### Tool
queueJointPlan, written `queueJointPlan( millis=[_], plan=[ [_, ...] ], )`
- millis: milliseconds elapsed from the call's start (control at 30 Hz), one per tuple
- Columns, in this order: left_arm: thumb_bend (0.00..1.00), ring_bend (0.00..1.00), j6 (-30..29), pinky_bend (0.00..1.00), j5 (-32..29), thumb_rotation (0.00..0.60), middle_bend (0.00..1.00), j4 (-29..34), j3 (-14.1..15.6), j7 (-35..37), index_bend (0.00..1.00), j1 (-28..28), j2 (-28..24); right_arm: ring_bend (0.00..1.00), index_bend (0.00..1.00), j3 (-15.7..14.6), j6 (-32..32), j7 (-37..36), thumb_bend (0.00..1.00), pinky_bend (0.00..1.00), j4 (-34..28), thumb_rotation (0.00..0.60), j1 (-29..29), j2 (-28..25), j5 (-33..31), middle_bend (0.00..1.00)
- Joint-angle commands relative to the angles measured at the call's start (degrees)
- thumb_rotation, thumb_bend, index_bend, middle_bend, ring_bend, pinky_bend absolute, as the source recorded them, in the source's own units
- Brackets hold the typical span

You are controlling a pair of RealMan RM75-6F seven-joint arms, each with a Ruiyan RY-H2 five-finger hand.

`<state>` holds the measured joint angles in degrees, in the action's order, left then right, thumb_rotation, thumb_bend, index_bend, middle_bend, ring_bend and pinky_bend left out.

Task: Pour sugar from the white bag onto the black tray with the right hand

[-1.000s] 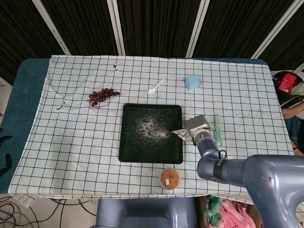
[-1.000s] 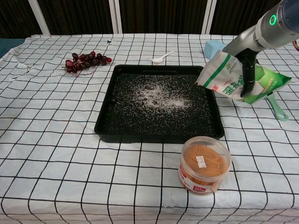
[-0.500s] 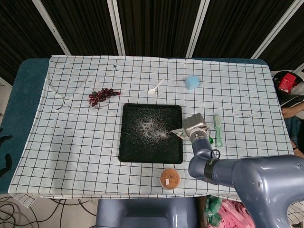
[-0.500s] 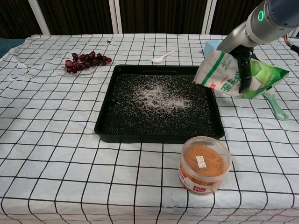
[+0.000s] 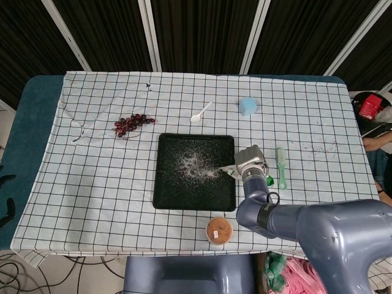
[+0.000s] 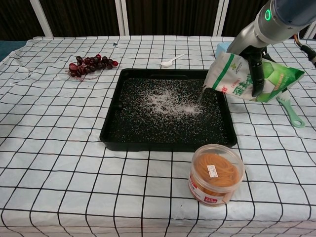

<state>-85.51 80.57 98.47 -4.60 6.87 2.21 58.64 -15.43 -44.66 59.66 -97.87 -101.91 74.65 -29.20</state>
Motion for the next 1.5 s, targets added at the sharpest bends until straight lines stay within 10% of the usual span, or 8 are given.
queueJointPlan(
  millis=[33, 833, 1233, 1500],
  plan=[
    [0.62, 0.0, 0.0, 0.0, 0.0, 0.6, 0.04, 0.0, 0.0, 0.0, 0.22, 0.0, 0.0, 0.61, 0.56, 0.8, -0.1, 0.5, 0.42, 0.58, 0.0, 0.6, 0.5, -0.2, -0.1, 0.51],
    [0.62, 0.0, -0.2, 0.0, 0.1, 0.6, 0.04, -0.1, 0.0, 0.0, 0.22, -0.1, 0.0, 0.59, 0.57, 20.0, 4.6, -34.6, 0.42, 0.58, -1.0, 0.6, 29.2, -8.2, 46.3, 0.49],
    [0.62, 0.0, -0.2, 0.0, 0.1, 0.6, 0.04, -0.1, 0.0, -0.3, 0.22, -0.1, 0.1, 0.57, 0.57, 23.3, 0.7, -49.3, 0.39, 0.58, 1.2, 0.6, 41.2, -6.4, 58.7, 0.46],
    [0.62, 0.0, -0.3, 0.0, 0.0, 0.6, 0.04, -0.1, 0.0, -0.6, 0.22, -0.1, 0.2, 0.53, 0.57, 24.7, -13.1, -62.2, 0.37, 0.56, 10.2, 0.6, 52.9, 3.4, 76.6, 0.43]
  ],
)
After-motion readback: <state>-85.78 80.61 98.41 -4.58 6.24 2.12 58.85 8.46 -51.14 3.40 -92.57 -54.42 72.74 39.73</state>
